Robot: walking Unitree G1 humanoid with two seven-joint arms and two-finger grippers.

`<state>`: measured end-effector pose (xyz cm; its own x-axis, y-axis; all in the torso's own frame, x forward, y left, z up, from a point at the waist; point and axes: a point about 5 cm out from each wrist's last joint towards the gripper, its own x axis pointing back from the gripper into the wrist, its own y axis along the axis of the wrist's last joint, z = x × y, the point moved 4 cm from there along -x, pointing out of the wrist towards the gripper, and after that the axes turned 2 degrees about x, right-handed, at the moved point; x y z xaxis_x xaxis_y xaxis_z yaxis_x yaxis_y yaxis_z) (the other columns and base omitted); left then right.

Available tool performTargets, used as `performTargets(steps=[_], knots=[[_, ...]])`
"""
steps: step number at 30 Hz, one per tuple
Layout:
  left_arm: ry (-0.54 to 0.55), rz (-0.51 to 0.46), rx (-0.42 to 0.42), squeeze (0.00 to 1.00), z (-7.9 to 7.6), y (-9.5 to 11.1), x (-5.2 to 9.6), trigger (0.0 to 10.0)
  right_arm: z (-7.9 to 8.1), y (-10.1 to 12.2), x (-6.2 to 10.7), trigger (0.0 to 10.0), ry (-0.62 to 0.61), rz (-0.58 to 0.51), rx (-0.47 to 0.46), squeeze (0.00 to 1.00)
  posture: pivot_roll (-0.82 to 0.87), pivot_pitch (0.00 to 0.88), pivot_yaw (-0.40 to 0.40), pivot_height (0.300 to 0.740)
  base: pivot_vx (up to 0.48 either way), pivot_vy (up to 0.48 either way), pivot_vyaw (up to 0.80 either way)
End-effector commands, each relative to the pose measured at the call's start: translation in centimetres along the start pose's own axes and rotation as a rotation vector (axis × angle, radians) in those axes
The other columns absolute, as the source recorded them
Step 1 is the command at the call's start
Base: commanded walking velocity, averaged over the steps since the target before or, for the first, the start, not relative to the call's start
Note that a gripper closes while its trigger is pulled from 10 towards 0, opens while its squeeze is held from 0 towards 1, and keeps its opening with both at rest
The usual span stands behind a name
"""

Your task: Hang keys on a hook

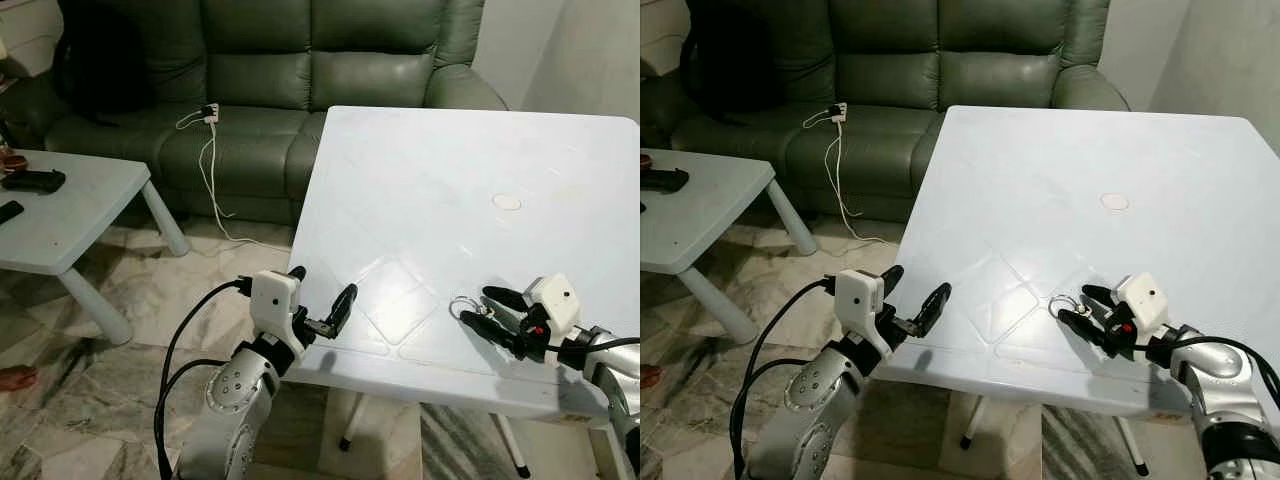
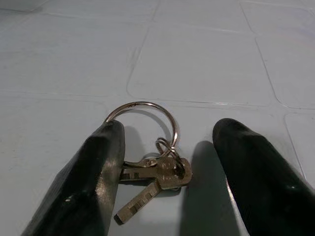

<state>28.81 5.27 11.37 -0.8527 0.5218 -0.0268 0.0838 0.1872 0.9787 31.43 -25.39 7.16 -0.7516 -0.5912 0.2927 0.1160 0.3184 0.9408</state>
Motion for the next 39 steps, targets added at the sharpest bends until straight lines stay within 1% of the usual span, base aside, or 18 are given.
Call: performTargets(steps=[1,2,7,8,11,12,13,14,15,25,26,29,39], knots=[[0.003,0.000,-0.010,0.00,-0.03,0.23,0.11,10.0,-0.22,-0.30,0.31,0.5,0.002,0.021,-0.002,0.00,-0.03,0.032,0.003,0.740,0.000,0.000,0.00],[0.004,0.000,-0.009,0.00,-0.02,0.24,0.08,10.0,-0.21,-0.39,0.34,0.0,0.004,0.022,-0.012,0.00,-0.03,0.028,0.003,0.740,0.000,0.000,0.00],[0.003,0.000,-0.010,0.00,-0.08,0.21,0.11,10.0,-0.22,-0.75,0.42,0.0,-0.005,0.037,-0.012,0.00,-0.03,0.026,0.004,0.740,0.000,0.000,0.00],[0.004,0.000,-0.010,0.00,-0.08,0.21,0.10,10.0,-0.25,-0.77,0.41,10.0,-0.009,0.039,-0.007,0.00,-0.03,0.026,0.004,0.740,0.000,0.000,0.00],[0.005,-0.001,-0.012,0.00,-0.06,0.23,0.07,10.0,-0.22,-0.88,0.38,10.0,-0.006,0.039,-0.020,0.00,-0.03,0.019,0.006,0.740,0.000,0.000,0.00],[0.005,-0.001,-0.012,0.00,-0.06,0.22,0.06,10.0,-0.23,-0.90,0.36,6.5,-0.008,0.039,-0.024,0.00,-0.03,0.019,0.006,0.740,0.000,0.000,0.00],[0.005,-0.001,-0.012,0.00,-0.06,0.22,0.06,10.0,-0.23,-0.90,0.36,6.5,-0.008,0.039,-0.024,0.00,-0.03,0.019,0.006,0.740,0.000,0.000,0.00],[0.005,-0.001,-0.012,0.00,-0.07,0.24,0.04,10.0,-0.26,-0.91,0.36,4.6,-0.010,0.037,-0.027,0.00,-0.03,0.019,0.006,0.740,0.000,0.000,0.00],[0.005,-0.001,-0.013,0.00,-0.07,0.23,0.02,10.0,-0.27,-0.91,0.35,0.0,-0.010,0.036,-0.030,0.00,-0.04,0.014,0.006,0.740,0.000,0.000,0.00],[0.001,-0.002,-0.010,0.00,-0.23,0.27,-0.09,10.0,-0.58,-0.91,0.40,0.0,-0.023,0.038,-0.035,0.00,-0.04,0.020,0.004,0.740,0.000,0.000,0.00],[0.003,-0.001,-0.011,0.00,-0.18,0.22,-0.05,10.0,-0.52,-0.99,0.46,0.0,-0.016,0.036,-0.052,0.00,-0.04,0.022,0.005,0.740,0.000,0.000,0.00],[0.007,-0.002,-0.008,0.00,-0.11,0.26,-0.08,10.0,-0.50,-1.08,0.51,0.0,-0.017,0.037,-0.054,0.00,-0.03,0.025,0.003,0.740,0.000,0.000,0.00],[0.011,-0.004,-0.006,0.00,-0.08,0.30,-0.10,10.0,-0.65,-0.92,0.43,0.0,-0.025,0.031,-0.049,0.00,-0.03,0.027,0.000,0.740,0.000,0.000,0.00]])
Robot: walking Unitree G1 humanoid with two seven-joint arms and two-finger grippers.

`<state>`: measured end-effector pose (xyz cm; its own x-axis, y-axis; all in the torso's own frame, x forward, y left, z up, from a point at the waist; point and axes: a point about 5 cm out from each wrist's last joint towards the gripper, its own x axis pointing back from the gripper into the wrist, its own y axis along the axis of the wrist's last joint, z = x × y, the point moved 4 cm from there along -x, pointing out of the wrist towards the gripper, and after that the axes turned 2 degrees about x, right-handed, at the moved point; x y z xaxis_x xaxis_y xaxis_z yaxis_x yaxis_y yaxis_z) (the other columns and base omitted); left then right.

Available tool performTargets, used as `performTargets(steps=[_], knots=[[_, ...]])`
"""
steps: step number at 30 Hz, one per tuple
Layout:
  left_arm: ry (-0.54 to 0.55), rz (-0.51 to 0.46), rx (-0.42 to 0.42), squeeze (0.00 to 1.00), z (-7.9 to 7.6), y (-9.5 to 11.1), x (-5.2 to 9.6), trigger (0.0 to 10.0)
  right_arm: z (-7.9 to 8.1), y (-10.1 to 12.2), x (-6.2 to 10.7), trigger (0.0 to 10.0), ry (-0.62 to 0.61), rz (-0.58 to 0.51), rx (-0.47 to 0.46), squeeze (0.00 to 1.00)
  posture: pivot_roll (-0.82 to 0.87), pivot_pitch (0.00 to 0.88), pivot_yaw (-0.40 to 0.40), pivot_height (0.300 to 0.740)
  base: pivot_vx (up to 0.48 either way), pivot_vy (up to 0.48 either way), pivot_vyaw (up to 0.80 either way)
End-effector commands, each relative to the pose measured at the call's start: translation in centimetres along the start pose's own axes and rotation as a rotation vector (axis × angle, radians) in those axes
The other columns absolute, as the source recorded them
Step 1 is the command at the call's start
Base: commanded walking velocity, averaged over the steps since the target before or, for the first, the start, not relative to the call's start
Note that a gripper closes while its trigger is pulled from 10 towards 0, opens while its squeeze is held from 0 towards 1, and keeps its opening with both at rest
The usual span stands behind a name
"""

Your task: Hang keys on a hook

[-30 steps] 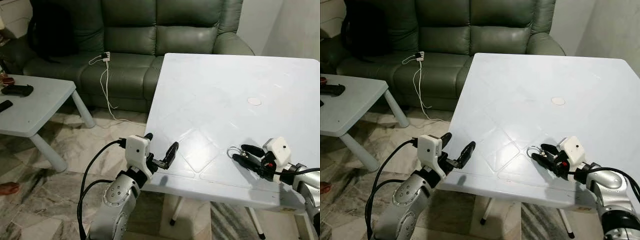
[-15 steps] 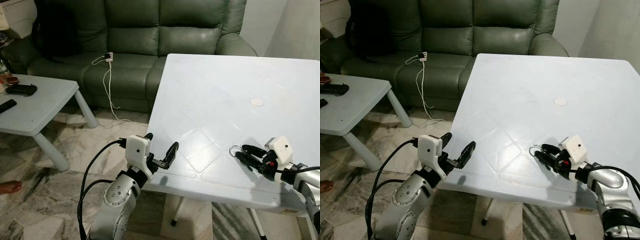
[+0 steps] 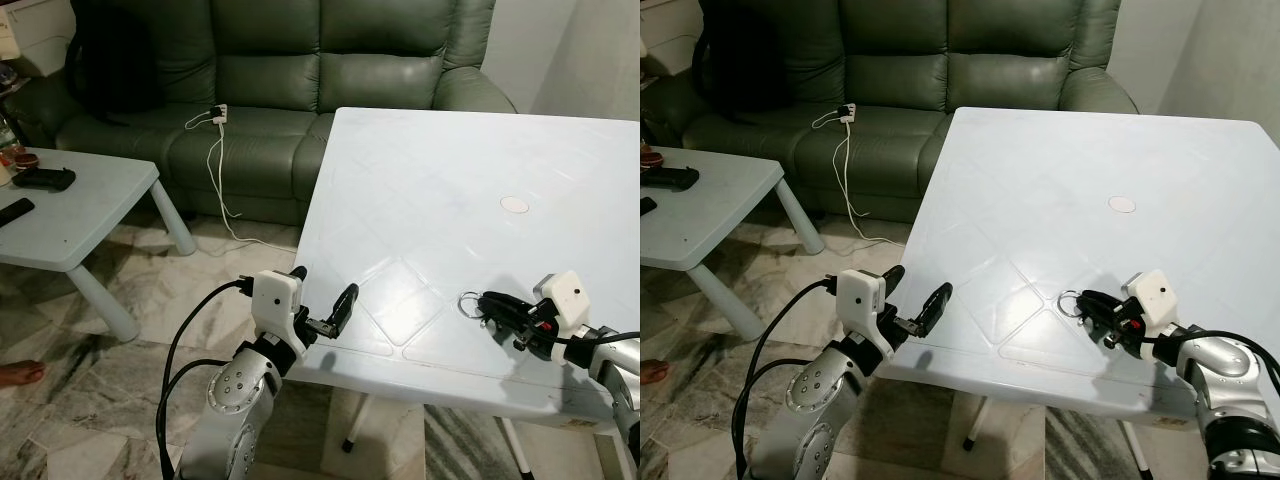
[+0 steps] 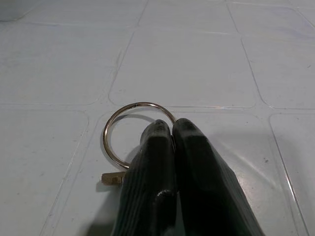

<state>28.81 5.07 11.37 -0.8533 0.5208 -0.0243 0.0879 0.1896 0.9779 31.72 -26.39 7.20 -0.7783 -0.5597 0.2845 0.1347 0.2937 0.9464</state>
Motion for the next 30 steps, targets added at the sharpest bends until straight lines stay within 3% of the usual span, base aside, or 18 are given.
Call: performTargets(steps=[1,10,24,26,29,30], knots=[[0.010,-0.007,-0.010,0.00,0.1,0.4,0.0,10.0,0.3,-0.7,0.0,0.0,0.019,0.031,-0.019,0.00,-0.03,0.028,0.000,0.740,0.000,0.000,0.00],[0.018,-0.010,-0.007,0.00,0.1,0.4,-0.1,10.0,0.3,0.1,-0.4,0.0,0.020,-0.025,-0.059,0.00,-0.03,0.029,-0.004,0.740,0.000,0.000,0.00],[0.027,-0.019,-0.001,0.00,0.1,0.5,-0.2,10.0,-0.8,6.4,-1.9,0.0,-0.066,-0.451,-0.400,0.00,-0.03,0.032,-0.012,0.740,0.000,0.000,0.00],[0.030,-0.022,-0.001,0.00,0.1,0.6,-0.3,10.0,-0.8,8.1,-1.9,0.0,-0.085,-0.557,-0.495,0.00,-0.03,0.031,-0.015,0.740,0.000,0.000,0.00],[0.032,-0.025,-0.001,0.00,0.2,0.6,-0.4,10.0,-1.0,9.0,-2.0,0.0,-0.119,-0.612,-0.556,0.00,-0.03,0.029,-0.016,0.740,0.000,0.000,0.00],[0.035,-0.030,-0.002,0.00,0.3,0.8,-0.5,10.0,-0.9,9.4,-2.2,1.0,-0.153,-0.625,-0.553,0.00,-0.03,0.026,-0.018,0.740,0.000,0.000,0.00]])
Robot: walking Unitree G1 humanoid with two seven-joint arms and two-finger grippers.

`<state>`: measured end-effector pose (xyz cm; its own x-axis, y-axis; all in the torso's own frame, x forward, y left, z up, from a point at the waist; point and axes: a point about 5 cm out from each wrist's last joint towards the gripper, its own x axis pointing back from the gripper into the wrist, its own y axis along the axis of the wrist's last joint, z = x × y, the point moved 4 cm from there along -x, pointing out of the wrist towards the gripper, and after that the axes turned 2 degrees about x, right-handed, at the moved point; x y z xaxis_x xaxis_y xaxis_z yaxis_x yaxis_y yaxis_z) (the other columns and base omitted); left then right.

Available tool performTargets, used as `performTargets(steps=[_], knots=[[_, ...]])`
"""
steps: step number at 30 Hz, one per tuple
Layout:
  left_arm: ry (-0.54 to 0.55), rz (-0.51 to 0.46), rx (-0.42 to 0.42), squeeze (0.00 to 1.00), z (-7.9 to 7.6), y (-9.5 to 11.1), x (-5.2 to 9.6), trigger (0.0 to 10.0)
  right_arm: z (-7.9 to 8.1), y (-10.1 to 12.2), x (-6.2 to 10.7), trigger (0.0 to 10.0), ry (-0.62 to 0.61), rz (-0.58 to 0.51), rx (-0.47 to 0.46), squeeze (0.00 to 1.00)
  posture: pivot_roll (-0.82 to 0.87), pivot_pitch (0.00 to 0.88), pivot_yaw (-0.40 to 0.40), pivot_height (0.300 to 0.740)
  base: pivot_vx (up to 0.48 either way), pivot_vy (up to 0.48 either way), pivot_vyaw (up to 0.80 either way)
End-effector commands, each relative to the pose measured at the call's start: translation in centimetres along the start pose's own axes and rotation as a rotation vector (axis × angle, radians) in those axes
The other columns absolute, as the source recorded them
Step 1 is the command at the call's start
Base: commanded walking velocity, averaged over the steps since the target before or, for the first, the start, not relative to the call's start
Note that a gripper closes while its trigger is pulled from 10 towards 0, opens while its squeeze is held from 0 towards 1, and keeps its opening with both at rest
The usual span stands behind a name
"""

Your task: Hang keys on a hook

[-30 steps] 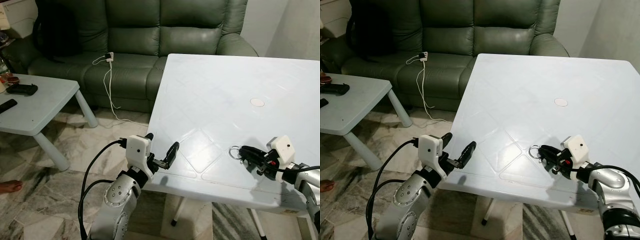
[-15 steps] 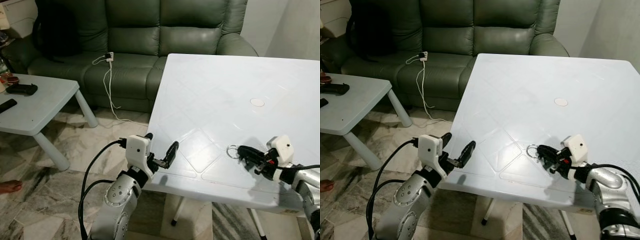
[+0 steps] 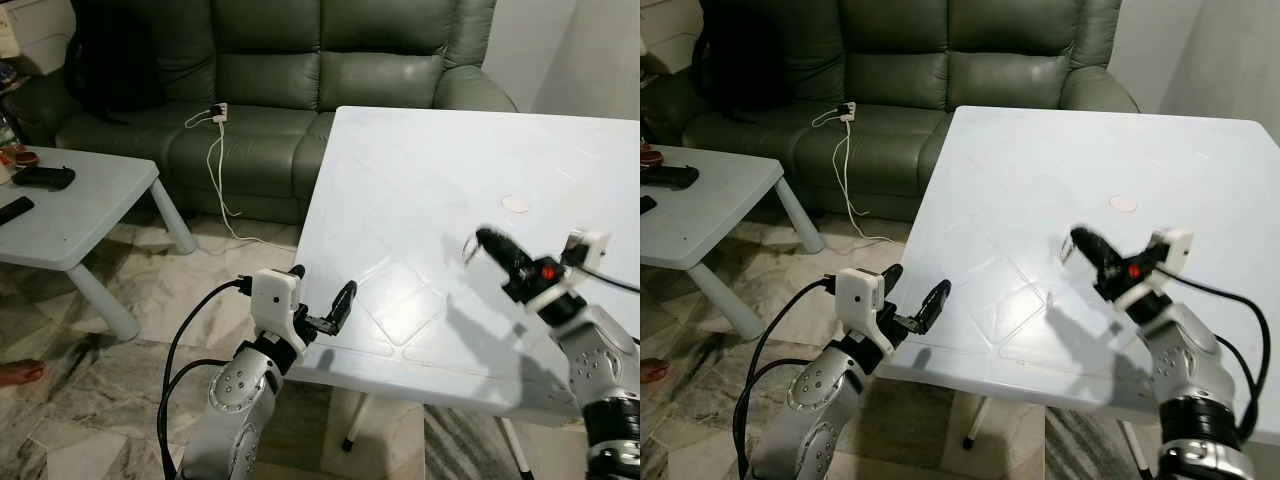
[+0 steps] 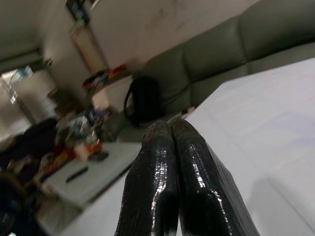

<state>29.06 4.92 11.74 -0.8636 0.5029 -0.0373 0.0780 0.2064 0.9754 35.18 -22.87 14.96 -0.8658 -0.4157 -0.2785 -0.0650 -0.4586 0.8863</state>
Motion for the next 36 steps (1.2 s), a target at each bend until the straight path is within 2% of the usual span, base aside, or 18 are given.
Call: performTargets(steps=[1,2,3,4,8,9,10,11,12,13,14,15,16,17,19,21,24,36], knots=[[0.023,-0.017,-0.015,0.00,0.5,0.5,-0.2,10.0,0.2,0.8,-0.4,2.5,-0.056,-0.060,-0.001,0.00,-0.03,0.026,-0.018,0.740,0.000,0.000,0.00],[0.027,-0.019,-0.016,0.00,0.6,0.6,-0.3,10.0,0.4,0.9,-0.5,2.5,-0.070,-0.072,-0.001,0.00,-0.03,0.020,-0.019,0.740,0.000,0.000,0.00],[0.035,-0.025,-0.014,0.00,0.8,0.7,-0.4,10.0,0.6,0.8,-0.6,5.0,-0.089,-0.075,0.019,0.00,-0.03,0.020,-0.019,0.740,0.000,0.000,0.00],[0.042,-0.029,-0.015,0.00,1.0,0.8,-0.4,10.0,0.8,0.7,-0.8,10.0,-0.107,-0.074,0.051,0.00,-0.03,0.018,-0.019,0.740,0.000,0.000,0.00],[0.105,-0.062,-0.023,0.00,2.9,1.9,-0.7,10.0,2.1,0.6,-1.3,10.0,-0.218,-0.096,0.175,0.00,-0.02,0.010,-0.022,0.740,0.000,0.000,0.00],[0.123,-0.071,-0.024,0.00,3.6,2.2,-0.8,10.0,2.6,0.6,-1.3,9.1,-0.230,-0.110,0.176,0.00,-0.02,0.006,-0.022,0.740,0.000,0.000,0.00],[0.129,-0.075,-0.026,0.00,3.8,2.4,-0.8,10.0,2.9,0.6,-1.3,9.1,-0.230,-0.116,0.171,0.00,-0.02,0.006,-0.022,0.740,0.000,0.000,0.00],[0.139,-0.080,-0.023,0.00,4.1,2.6,-0.8,10.0,3.2,0.7,-1.3,4.9,-0.228,-0.128,0.172,0.00,-0.02,0.004,-0.022,0.740,0.000,0.000,0.00],[0.146,-0.084,-0.021,0.00,4.3,2.7,-0.9,10.0,3.4,0.8,-1.3,4.9,-0.229,-0.136,0.173,0.00,-0.02,0.002,-0.023,0.740,0.000,0.000,0.00],[0.148,-0.087,-0.024,0.00,4.5,2.8,-0.9,10.0,3.7,0.8,-1.3,0.0,-0.220,-0.145,0.162,0.00,-0.02,0.000,-0.022,0.740,0.000,0.000,0.00],[0.148,-0.089,-0.026,0.00,4.5,2.9,-0.9,10.0,4.0,0.9,-1.3,0.0,-0.213,-0.150,0.154,0.00,-0.02,0.000,-0.022,0.740,0.000,0.000,0.00],[0.156,-0.097,-0.030,0.00,4.8,3.2,-0.9,10.0,4.4,1.0,-1.4,3.2,-0.211,-0.147,0.182,0.00,-0.02,0.000,-0.021,0.740,0.000,0.000,0.00],[0.163,-0.102,-0.032,0.00,5.1,3.4,-1.0,10.0,4.7,1.1,-1.5,3.2,-0.211,-0.144,0.205,0.00,-0.02,0.000,-0.021,0.740,0.000,0.000,0.00],[0.172,-0.113,-0.035,0.00,5.4,3.7,-1.1,10.0,5.1,1.4,-1.6,10.0,-0.212,-0.150,0.263,0.00,-0.03,0.000,-0.021,0.740,0.000,0.000,0.00],[0.177,-0.125,-0.045,0.00,5.6,4.1,-1.2,10.0,5.3,1.7,-1.6,10.0,-0.235,-0.159,0.306,0.00,-0.03,0.000,-0.021,0.740,0.000,0.000,0.00],[0.211,-0.153,-0.051,0.00,6.4,4.7,-1.1,10.0,5.8,2.0,-1.4,10.0,-0.273,-0.151,0.444,0.00,-0.03,0.000,-0.024,0.740,0.000,0.000,0.00],[0.255,-0.193,-0.066,0.00,7.2,5.5,-0.8,10.0,5.9,1.7,-1.0,10.0,-0.313,-0.144,0.494,0.00,-0.03,0.000,-0.026,0.740,0.000,0.000,0.00],[0.324,-0.210,-0.050,0.00,9.1,4.3,0.0,10.0,6.5,-2.4,0.0,10.0,-0.342,-0.038,0.527,0.00,-0.03,0.000,-0.026,0.740,0.000,0.000,0.00]])
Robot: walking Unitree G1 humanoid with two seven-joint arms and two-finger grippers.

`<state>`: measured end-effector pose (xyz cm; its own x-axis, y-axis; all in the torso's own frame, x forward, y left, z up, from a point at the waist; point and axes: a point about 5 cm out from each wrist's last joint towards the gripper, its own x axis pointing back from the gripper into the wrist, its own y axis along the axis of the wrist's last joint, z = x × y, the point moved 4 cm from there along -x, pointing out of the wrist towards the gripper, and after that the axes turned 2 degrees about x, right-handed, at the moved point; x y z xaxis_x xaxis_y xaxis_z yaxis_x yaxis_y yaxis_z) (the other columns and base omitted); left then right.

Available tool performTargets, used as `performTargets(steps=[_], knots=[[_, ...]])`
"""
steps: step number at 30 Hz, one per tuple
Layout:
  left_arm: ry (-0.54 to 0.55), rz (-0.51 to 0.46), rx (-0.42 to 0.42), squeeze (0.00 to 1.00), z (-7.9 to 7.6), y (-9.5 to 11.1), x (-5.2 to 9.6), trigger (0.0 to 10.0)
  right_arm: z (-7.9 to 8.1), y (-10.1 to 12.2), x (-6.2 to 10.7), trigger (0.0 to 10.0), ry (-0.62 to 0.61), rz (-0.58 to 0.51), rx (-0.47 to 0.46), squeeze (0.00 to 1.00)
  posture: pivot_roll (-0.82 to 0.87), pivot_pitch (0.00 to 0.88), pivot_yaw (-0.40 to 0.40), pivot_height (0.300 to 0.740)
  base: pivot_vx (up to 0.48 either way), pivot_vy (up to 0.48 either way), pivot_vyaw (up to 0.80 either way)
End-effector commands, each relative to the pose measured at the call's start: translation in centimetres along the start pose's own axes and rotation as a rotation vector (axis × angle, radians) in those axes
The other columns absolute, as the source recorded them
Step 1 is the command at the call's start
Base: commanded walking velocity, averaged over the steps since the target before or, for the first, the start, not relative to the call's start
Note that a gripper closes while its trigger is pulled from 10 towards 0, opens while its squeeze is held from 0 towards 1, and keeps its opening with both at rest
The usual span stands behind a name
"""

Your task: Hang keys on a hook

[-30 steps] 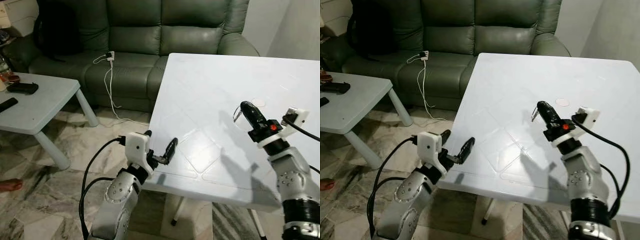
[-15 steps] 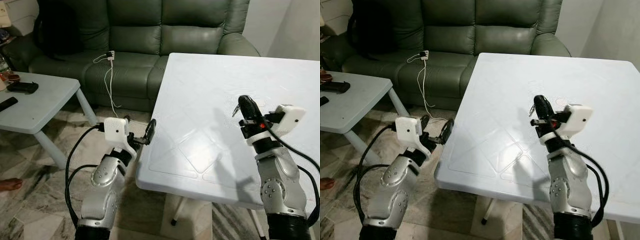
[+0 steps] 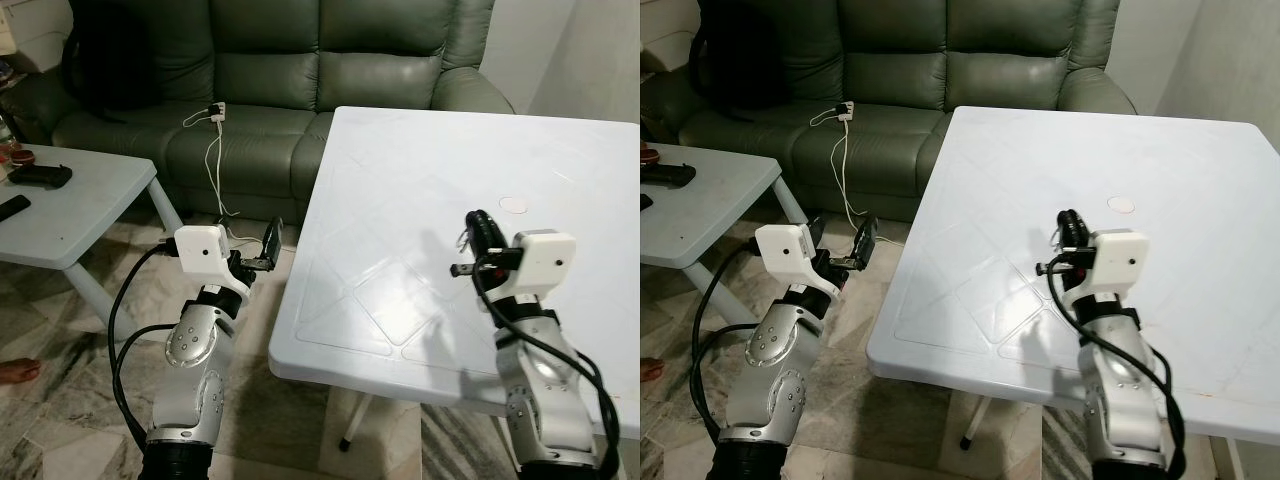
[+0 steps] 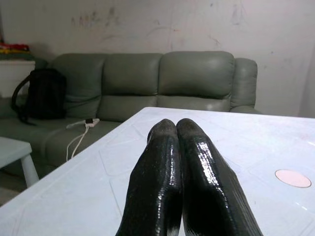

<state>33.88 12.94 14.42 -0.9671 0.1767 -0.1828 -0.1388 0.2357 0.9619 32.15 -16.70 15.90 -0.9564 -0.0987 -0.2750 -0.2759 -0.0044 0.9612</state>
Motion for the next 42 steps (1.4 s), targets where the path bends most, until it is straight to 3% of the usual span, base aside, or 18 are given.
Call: performTargets(steps=[1,12,42], knots=[[0.024,0.009,-0.004,0.00,0.7,-0.5,0.1,10.0,0.1,-0.8,0.3,10.0,-0.008,0.026,0.024,0.00,-0.03,0.000,-0.026,0.740,0.000,0.000,0.00],[0.084,-0.027,0.027,0.00,2.1,0.1,-0.7,10.0,0.0,-2.6,0.0,10.0,-0.047,0.114,0.049,0.00,-0.04,0.000,-0.019,0.740,0.000,0.000,-0.08],[0.060,-0.055,-0.015,0.00,3.2,0.9,-2.1,10.0,-1.5,-3.2,-1.2,10.0,-0.069,0.132,0.095,0.00,-0.03,0.000,-0.008,0.740,0.000,0.000,-0.78]])
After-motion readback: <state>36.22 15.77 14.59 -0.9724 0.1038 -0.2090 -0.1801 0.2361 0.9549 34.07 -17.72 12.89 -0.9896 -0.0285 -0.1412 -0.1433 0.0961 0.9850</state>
